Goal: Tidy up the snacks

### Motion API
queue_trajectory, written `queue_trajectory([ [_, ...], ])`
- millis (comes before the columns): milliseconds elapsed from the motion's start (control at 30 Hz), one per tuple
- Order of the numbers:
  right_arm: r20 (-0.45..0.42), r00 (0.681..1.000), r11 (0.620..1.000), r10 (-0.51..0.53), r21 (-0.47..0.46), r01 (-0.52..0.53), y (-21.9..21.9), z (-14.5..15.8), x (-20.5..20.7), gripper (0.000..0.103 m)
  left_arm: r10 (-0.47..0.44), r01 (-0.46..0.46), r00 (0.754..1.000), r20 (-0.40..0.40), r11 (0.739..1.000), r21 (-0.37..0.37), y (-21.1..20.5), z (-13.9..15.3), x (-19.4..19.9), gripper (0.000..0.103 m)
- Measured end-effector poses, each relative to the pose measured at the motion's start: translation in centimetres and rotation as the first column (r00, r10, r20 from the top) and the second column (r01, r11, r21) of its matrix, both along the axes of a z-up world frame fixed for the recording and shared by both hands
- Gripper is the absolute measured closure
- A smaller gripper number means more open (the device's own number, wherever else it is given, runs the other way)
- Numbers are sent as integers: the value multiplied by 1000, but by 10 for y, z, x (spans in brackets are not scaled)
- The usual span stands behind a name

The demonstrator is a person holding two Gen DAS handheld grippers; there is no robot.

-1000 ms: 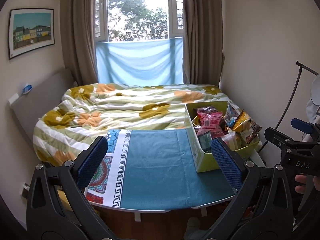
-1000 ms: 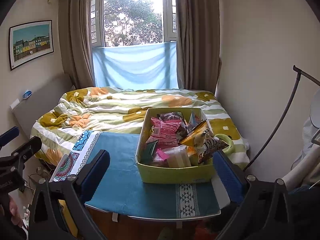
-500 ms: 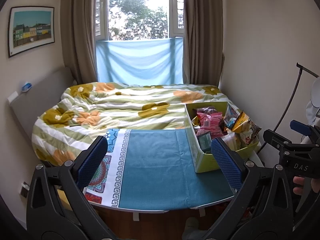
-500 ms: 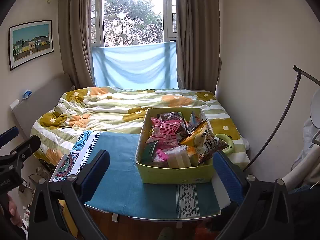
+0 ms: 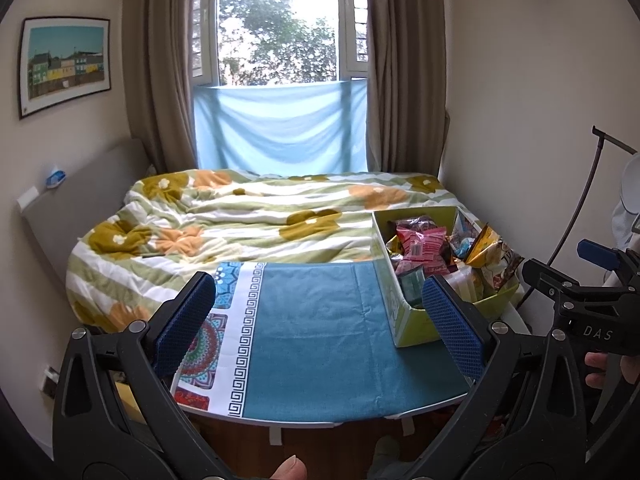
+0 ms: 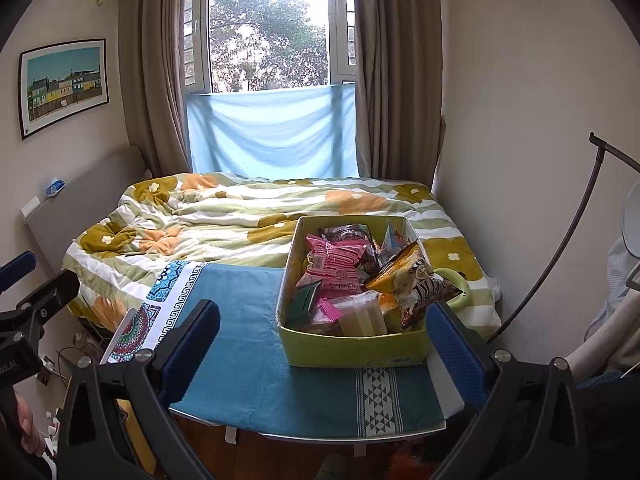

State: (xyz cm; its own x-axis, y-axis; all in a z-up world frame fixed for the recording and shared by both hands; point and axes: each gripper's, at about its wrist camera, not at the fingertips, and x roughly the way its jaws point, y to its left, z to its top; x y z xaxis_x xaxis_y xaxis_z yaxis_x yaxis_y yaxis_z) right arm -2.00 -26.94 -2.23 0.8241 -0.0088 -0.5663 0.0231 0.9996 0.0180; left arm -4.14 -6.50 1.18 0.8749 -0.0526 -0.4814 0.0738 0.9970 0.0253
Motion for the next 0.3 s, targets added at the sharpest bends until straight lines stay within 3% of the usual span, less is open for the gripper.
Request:
queue_trajectory([
  [300, 4, 1000, 1000, 0, 6, 0, 5, 3, -1, 1, -13, 14, 1000, 3, 1000, -13, 2, 1, -1, 1],
])
